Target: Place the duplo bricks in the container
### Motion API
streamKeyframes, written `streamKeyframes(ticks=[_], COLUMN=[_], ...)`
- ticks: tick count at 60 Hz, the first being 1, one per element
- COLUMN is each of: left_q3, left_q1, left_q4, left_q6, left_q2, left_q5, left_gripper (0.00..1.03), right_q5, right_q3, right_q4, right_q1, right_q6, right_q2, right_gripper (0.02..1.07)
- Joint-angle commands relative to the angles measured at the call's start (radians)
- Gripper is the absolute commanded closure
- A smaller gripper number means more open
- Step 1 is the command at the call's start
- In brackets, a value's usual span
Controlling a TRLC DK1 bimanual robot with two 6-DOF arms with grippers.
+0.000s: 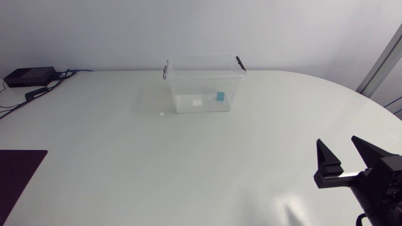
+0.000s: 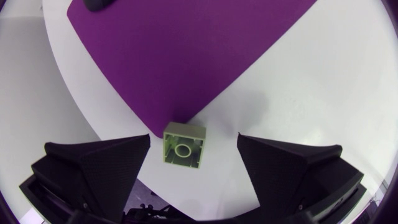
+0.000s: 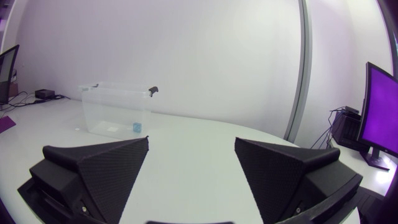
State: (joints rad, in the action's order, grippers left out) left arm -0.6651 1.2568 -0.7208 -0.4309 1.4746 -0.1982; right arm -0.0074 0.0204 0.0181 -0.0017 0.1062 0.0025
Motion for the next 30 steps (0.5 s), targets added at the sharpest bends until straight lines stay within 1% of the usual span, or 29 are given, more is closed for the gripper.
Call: streamKeyframes(ticks=[1, 4, 6, 7, 11, 14, 17, 20, 21, 23, 30], left_q3=[-0.021, -0.021, -0.021, -0.021, -0.019, -0.016, -0.014, -0.014, -0.013, -0.013, -0.011], left_q1=[0.01, 0.01, 0.01, 0.01, 0.01, 0.01, 0.01, 0.01, 0.01, 0.01, 0.01], left_q4=[0.006, 0.006, 0.006, 0.006, 0.003, 0.004, 0.009, 0.011, 0.012, 0.011, 0.011], left_q6=[-0.032, -0.039, -0.043, -0.045, -0.048, -0.049, -0.057, -0.066, -0.072, -0.081, -0.089], left_q2=[0.03, 0.032, 0.032, 0.032, 0.035, 0.038, 0.039, 0.044, 0.049, 0.053, 0.066], left_q5=[-0.02, -0.027, -0.027, -0.027, -0.026, -0.021, -0.014, -0.009, -0.006, 0.003, 0.022], left_gripper=[0.06, 0.07, 0.1, 0.14, 0.23, 0.33, 0.45, 0.48, 0.52, 0.56, 0.65], right_q5=[-0.008, -0.008, -0.008, -0.008, -0.008, -0.008, -0.008, -0.008, -0.008, -0.008, -0.008], right_q3=[-0.02, -0.02, -0.02, -0.02, -0.02, -0.02, -0.02, -0.02, -0.02, -0.02, -0.02], right_q4=[-0.009, -0.009, -0.009, -0.009, -0.009, -0.009, -0.007, -0.009, -0.007, -0.009, -0.009], right_q1=[0.002, 0.002, 0.002, 0.003, 0.002, 0.002, 0.002, 0.002, 0.002, 0.002, 0.002], right_q6=[0.013, 0.013, 0.013, 0.013, 0.013, 0.013, 0.013, 0.013, 0.013, 0.013, 0.013], right_q2=[-0.007, -0.007, -0.007, -0.007, -0.007, -0.007, -0.007, -0.007, -0.007, -0.007, -0.007], right_gripper=[0.07, 0.07, 0.07, 0.07, 0.07, 0.07, 0.07, 0.07, 0.07, 0.07, 0.07])
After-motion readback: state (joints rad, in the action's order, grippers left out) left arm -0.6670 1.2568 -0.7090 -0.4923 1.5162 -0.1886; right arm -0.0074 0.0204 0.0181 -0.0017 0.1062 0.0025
